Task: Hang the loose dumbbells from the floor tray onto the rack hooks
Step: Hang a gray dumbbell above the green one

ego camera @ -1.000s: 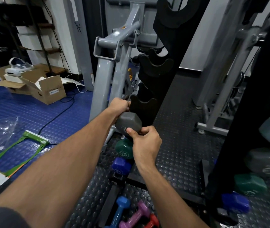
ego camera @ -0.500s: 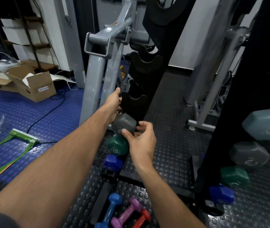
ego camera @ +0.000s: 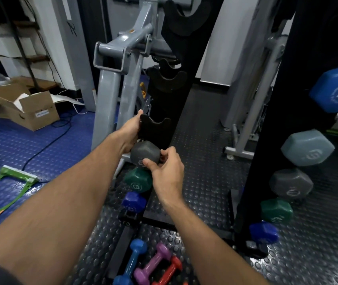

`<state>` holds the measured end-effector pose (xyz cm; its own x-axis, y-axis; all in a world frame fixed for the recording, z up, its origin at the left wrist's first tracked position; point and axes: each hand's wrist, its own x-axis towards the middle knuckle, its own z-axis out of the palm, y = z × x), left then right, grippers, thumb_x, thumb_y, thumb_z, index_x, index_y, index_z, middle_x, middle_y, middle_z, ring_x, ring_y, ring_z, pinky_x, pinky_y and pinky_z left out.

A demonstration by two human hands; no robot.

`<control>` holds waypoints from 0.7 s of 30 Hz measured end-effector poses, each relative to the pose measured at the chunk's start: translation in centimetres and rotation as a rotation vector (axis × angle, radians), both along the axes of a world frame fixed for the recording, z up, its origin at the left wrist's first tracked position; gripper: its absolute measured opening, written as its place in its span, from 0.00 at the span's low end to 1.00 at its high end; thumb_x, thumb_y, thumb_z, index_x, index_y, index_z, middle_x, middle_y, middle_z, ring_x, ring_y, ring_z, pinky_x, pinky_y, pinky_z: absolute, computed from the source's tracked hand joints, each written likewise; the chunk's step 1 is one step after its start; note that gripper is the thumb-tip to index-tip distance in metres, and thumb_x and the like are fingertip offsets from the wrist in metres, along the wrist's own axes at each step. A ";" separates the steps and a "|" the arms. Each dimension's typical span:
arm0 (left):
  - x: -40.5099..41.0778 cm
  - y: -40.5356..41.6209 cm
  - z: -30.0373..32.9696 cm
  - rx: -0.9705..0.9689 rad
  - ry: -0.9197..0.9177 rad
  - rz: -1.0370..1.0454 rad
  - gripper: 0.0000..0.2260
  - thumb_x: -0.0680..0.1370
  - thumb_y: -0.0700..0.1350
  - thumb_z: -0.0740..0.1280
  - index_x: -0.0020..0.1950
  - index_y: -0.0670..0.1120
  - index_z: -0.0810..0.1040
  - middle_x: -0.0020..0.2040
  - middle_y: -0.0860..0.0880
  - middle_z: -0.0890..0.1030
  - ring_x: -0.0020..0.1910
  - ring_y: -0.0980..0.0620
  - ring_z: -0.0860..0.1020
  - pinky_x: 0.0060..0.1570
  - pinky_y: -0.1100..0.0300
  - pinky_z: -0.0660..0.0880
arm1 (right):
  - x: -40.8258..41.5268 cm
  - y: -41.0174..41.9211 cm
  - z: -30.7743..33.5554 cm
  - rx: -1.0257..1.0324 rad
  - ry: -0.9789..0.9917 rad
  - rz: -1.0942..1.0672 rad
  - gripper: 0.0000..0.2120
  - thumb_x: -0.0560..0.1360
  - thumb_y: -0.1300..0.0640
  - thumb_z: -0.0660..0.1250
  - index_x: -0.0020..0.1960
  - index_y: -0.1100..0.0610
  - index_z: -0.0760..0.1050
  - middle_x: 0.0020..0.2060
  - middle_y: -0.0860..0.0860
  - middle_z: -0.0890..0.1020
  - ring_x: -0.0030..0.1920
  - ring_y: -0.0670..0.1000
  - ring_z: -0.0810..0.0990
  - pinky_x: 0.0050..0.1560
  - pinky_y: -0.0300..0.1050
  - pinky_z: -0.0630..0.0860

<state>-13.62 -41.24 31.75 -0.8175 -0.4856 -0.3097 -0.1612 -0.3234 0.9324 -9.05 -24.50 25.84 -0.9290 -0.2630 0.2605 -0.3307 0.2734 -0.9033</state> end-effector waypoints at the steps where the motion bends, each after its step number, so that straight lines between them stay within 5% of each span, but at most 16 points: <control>1: 0.9 0.1 -0.3 -0.008 -0.006 -0.038 0.25 0.82 0.63 0.59 0.65 0.46 0.81 0.58 0.45 0.84 0.57 0.49 0.82 0.55 0.54 0.77 | -0.1 0.3 0.1 0.028 0.012 0.032 0.18 0.71 0.47 0.79 0.51 0.45 0.71 0.51 0.43 0.78 0.49 0.47 0.81 0.52 0.52 0.82; 3: 2.2 0.8 -0.9 -0.024 0.015 0.003 0.21 0.82 0.61 0.60 0.57 0.46 0.83 0.49 0.47 0.85 0.47 0.49 0.83 0.50 0.53 0.79 | -0.7 1.3 0.6 0.072 0.036 0.092 0.16 0.72 0.49 0.79 0.51 0.47 0.73 0.50 0.45 0.80 0.46 0.46 0.82 0.51 0.51 0.83; 9: 5.4 5.6 -4.3 -0.153 0.095 0.429 0.14 0.75 0.56 0.65 0.39 0.49 0.84 0.42 0.45 0.86 0.47 0.43 0.85 0.54 0.42 0.80 | -1.5 3.5 1.0 0.092 0.026 0.173 0.18 0.73 0.52 0.79 0.60 0.50 0.78 0.46 0.45 0.82 0.41 0.41 0.82 0.48 0.39 0.81; 12: 7.7 9.2 -5.8 -0.274 0.138 0.562 0.17 0.80 0.61 0.61 0.47 0.52 0.84 0.46 0.48 0.86 0.48 0.48 0.83 0.51 0.49 0.78 | -1.0 4.1 0.0 0.088 -0.008 0.170 0.21 0.75 0.48 0.77 0.65 0.51 0.76 0.47 0.44 0.82 0.42 0.41 0.82 0.46 0.36 0.80; 16: 9.4 12.3 -8.9 -0.346 0.194 0.621 0.19 0.84 0.56 0.59 0.72 0.52 0.75 0.66 0.55 0.80 0.64 0.59 0.76 0.63 0.64 0.72 | -0.1 5.4 -2.4 0.131 -0.035 0.161 0.17 0.78 0.45 0.72 0.63 0.51 0.77 0.46 0.43 0.83 0.44 0.40 0.82 0.48 0.38 0.80; 21: 10.7 14.7 -12.3 -0.448 0.151 0.708 0.09 0.83 0.45 0.64 0.61 0.46 0.77 0.60 0.51 0.78 0.52 0.71 0.75 0.50 0.79 0.68 | 0.5 6.0 -6.4 0.214 -0.099 0.188 0.12 0.77 0.45 0.72 0.58 0.48 0.79 0.45 0.43 0.83 0.42 0.42 0.82 0.50 0.45 0.82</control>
<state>-2.88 -26.50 19.41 -0.2915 -0.9488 0.1213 0.0765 0.1033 0.9917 -8.52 -18.48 19.47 -0.8769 -0.4718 0.0915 -0.3068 0.4031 -0.8622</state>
